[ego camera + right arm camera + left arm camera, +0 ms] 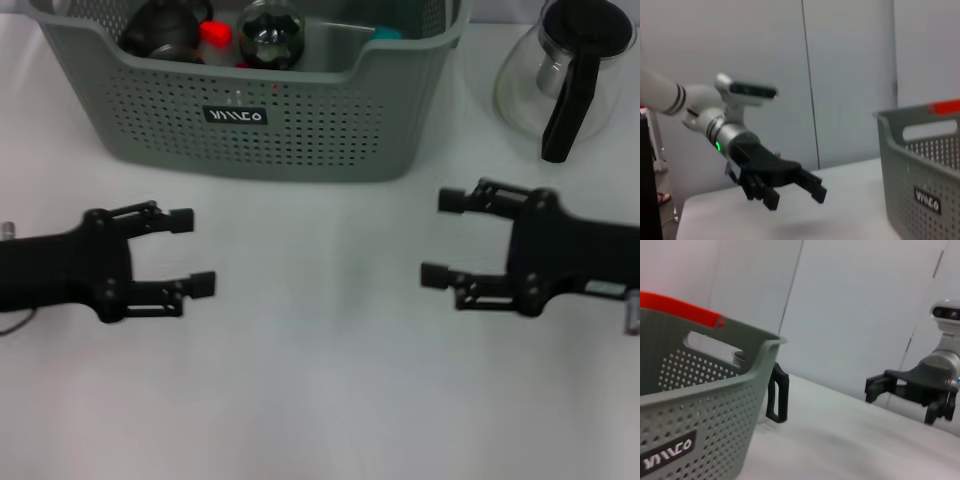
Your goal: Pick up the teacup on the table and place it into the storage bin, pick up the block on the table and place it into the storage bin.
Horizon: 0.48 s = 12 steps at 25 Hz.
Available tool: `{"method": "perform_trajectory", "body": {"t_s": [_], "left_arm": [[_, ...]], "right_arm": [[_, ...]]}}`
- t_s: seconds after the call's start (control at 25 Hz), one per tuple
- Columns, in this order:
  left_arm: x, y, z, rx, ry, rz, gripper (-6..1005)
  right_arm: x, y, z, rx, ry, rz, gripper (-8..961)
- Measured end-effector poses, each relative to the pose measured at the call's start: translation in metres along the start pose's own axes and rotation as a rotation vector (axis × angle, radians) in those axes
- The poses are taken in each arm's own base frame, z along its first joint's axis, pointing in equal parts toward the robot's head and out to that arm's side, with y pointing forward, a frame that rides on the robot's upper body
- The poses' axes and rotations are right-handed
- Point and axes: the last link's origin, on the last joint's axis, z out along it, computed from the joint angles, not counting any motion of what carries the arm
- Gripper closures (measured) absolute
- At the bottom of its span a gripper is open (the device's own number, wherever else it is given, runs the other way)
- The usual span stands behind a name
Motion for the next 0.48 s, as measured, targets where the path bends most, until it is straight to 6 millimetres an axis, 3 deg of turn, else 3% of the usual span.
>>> {"method": "perform_trajectory", "body": {"t_s": [0.2,0.48], "left_arm": [[-0.004,0.005,0.017,-0.048,0.011,0.039,123],[-0.007,0.009,0.029,-0.095,-0.018,0.039,123]], "right_arm": [[0.018,0.001,0.016,-0.031,0.019,-0.034,85],[0.021,0.003,0.019,-0.040,0.025,-0.028,87]]}}
